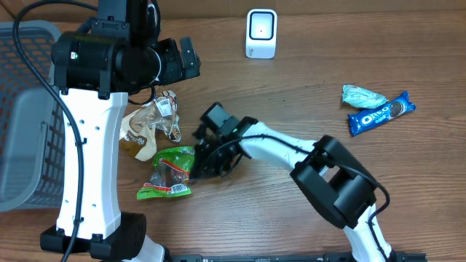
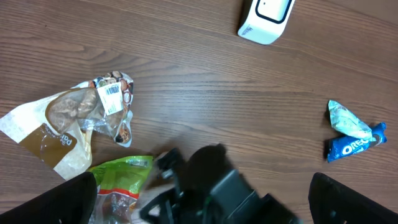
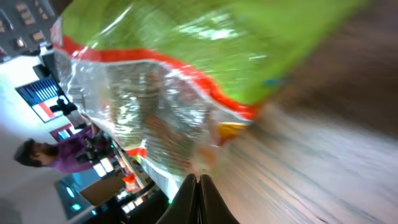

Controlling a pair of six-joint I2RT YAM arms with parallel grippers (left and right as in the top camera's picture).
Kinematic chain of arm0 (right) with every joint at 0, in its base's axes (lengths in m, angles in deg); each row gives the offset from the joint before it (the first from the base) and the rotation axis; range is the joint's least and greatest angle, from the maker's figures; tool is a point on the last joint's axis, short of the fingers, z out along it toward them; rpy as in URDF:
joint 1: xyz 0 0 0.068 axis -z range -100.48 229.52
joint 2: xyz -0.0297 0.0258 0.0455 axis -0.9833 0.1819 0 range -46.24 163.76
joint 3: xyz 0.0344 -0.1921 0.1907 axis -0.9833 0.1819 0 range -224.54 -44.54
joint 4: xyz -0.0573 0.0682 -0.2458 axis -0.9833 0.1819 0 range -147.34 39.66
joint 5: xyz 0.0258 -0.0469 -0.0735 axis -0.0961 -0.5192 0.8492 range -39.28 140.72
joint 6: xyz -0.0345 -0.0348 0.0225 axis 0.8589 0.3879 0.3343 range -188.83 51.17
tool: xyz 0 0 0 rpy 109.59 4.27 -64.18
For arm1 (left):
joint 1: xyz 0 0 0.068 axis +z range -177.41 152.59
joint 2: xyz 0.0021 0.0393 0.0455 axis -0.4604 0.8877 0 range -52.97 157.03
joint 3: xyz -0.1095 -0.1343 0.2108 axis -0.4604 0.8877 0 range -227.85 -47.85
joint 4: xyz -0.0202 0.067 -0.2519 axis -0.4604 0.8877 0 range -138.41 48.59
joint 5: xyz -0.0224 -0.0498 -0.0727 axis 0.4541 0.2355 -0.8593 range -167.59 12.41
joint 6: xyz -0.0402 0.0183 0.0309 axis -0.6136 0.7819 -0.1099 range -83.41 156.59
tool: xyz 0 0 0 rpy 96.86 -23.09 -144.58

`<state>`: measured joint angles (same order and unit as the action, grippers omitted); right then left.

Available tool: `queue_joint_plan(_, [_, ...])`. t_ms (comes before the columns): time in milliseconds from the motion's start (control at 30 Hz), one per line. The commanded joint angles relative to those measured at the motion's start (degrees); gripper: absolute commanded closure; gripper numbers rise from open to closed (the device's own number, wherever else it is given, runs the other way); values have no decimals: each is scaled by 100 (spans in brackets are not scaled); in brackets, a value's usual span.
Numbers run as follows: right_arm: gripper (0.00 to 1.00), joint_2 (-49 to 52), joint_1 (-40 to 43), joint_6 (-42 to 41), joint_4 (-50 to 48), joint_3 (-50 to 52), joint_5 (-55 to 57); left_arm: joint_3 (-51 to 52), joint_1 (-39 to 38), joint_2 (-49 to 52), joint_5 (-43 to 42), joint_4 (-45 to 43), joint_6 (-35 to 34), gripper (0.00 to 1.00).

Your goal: Scan the item barcode

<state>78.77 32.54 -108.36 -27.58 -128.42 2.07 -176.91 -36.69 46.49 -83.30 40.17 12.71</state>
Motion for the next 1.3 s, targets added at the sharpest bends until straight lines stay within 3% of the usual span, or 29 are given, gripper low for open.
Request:
queue_joint_plan(0, [96,4,201,184,28,-13,133,-44,-11,24,35,-11,-11,0])
queue_joint_plan(100, [96,4,205,138,-363,-15,592,-44,-11,24,35,-11,-11,0])
queue_joint_plan(133, [87,4,205,31,-527,-15,909,-44,-11,24,35,-11,-11,0])
queue_joint_plan(200, [33,4,205,-129,-866,-15,1493,-44,-11,24,35,-11,-11,1])
queue_joint_plan(267, [14,7,170,-122,-1204,-15,1718,-44,-11,24,35,-11,-11,0])
queue_joint_plan(433, [1,13,-146,11,-1589,-15,2527,-44,-11,24,35,-11,-11,0])
queue_joint_plan(567, [0,44,-673,807,-1692,-59,3364,-44,-11,22,35,-11,-11,0])
queue_joint_plan(600, [0,44,-944,1049,-1351,-264,4092,-44,-11,24,35,-11,-11,0])
queue_joint_plan(733, [0,55,-1193,1054,-1045,-415,4889,-44,-11,24,35,-11,-11,0])
queue_joint_plan(1267, [0,341,-986,894,385,-1080,6196,-44,-11,24,35,-11,-11,0])
